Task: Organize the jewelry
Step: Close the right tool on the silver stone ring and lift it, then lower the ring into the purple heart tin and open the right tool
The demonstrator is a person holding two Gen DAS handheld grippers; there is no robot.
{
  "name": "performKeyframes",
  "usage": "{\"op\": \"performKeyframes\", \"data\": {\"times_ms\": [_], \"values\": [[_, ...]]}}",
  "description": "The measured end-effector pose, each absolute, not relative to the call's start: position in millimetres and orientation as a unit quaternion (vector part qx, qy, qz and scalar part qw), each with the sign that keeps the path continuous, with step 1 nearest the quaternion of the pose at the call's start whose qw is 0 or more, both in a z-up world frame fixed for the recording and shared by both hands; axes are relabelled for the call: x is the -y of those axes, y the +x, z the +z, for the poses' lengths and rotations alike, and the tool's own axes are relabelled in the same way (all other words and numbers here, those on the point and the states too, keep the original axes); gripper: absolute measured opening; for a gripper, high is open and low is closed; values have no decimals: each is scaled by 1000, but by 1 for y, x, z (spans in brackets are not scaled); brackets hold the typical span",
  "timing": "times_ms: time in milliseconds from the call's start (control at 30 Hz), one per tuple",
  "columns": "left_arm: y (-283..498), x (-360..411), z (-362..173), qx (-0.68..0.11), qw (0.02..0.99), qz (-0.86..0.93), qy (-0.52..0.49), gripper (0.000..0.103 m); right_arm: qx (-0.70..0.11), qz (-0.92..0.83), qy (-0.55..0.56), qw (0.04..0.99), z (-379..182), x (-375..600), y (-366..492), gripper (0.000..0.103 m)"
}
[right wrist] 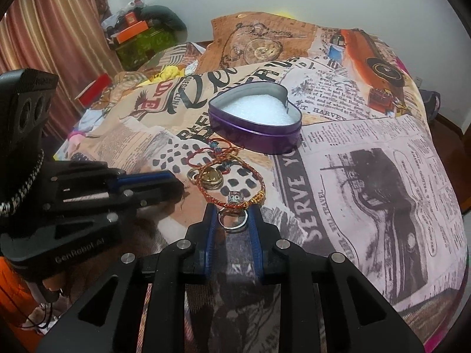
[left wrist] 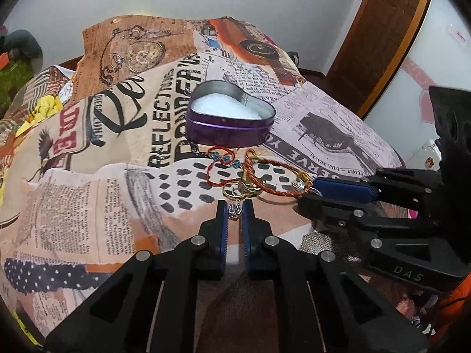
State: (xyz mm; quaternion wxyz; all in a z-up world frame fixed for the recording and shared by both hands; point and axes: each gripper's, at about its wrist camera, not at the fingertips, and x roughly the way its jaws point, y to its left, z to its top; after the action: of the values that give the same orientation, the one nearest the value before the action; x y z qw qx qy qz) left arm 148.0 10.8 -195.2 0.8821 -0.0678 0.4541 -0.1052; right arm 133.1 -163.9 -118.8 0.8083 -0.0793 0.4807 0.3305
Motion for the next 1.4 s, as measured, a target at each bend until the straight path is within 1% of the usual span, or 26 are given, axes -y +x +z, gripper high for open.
{"op": "performKeyframes", "data": {"times_ms": [267,800,1100,1400], "values": [[134,-16,-169,-426,897,-91,-74,8,-466,329,-75,818,-101,170,121,19],[124,-18,-129,-372,923,-80,-58,8,-406,319,-62,854,-59,178,119,19],[139,-24,-116,-344,935,-71,-54,8,-390,306,-52,867,-55,181,141,19],[170,-28,-118,-335,938,-69,-59,8,-383,301,-52,872,-60,175,168,19]]}}
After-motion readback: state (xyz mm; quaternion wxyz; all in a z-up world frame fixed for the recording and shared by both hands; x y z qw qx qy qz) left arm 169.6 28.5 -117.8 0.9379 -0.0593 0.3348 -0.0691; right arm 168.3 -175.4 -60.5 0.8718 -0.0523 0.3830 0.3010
